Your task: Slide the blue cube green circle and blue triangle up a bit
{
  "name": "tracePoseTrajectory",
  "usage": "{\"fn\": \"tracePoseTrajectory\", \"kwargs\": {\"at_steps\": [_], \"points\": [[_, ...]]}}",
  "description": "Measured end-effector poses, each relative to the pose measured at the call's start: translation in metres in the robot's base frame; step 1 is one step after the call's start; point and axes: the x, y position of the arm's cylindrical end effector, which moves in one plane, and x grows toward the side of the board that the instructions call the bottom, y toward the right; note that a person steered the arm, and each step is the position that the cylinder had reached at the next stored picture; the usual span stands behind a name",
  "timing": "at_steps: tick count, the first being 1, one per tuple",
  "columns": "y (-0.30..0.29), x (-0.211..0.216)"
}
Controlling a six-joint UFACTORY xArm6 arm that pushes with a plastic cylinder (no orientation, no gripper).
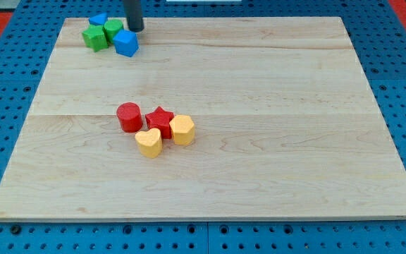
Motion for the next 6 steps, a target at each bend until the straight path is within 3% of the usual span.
{"fn": "tracePoseTrajectory", "kwargs": {"at_steps": [1,2,4,6], "points": [[0.055,-0.007],[0.067,0.019],[0.028,0.035],[0.012,0.08]]}}
